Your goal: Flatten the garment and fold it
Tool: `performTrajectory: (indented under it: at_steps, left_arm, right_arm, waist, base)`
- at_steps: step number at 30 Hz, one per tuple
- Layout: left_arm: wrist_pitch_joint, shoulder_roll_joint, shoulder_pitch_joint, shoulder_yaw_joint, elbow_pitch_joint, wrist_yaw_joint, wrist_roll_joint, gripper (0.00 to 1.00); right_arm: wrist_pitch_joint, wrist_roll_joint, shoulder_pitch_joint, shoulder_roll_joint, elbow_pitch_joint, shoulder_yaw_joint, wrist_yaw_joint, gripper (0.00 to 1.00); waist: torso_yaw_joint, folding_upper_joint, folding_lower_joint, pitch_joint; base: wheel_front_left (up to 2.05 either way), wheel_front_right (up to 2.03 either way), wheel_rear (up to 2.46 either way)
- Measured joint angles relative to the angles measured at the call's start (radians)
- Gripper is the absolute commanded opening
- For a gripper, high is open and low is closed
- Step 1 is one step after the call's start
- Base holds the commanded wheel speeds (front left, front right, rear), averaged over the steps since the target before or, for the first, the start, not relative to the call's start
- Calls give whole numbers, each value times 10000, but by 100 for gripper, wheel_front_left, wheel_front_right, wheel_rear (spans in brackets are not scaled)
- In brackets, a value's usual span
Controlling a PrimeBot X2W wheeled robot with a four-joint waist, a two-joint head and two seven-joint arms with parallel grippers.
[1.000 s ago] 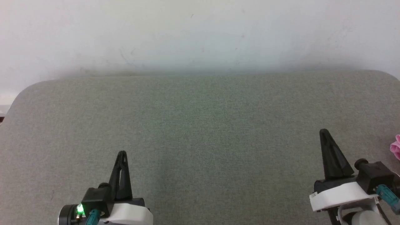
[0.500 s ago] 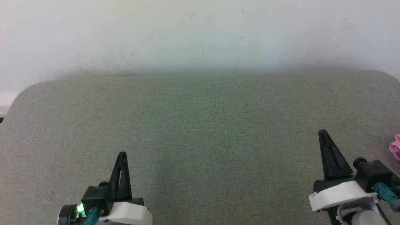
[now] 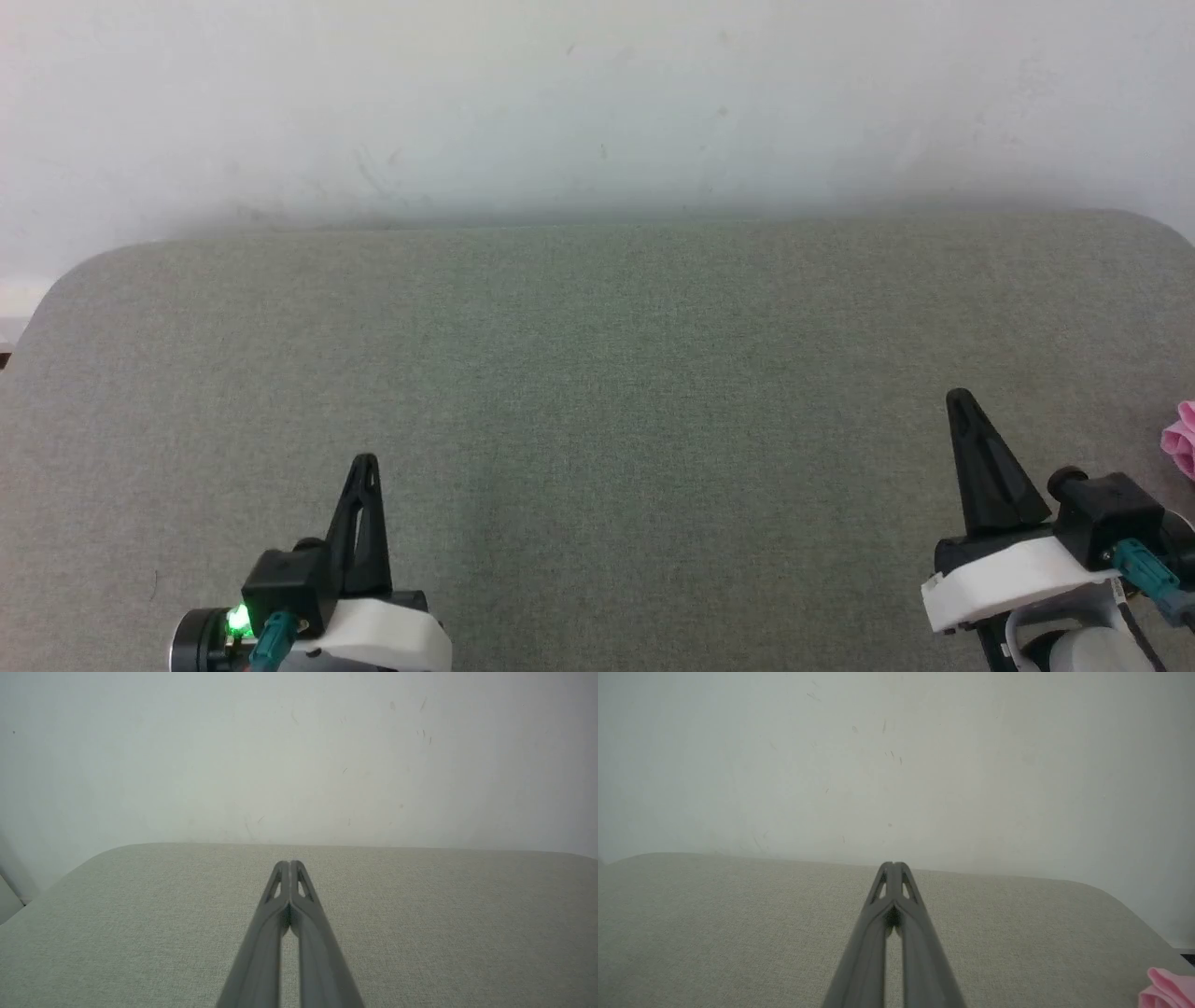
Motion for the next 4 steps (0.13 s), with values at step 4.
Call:
performTrajectory:
  at_steps: [4]
  left_arm:
    - [81,0,-12,38,0,-48,36,0]
  right_arm:
    - [86,-15,0,0,-19,6,0,0]
  waist:
    - [-6,0,0,-4]
  base:
    - [0,0,0]
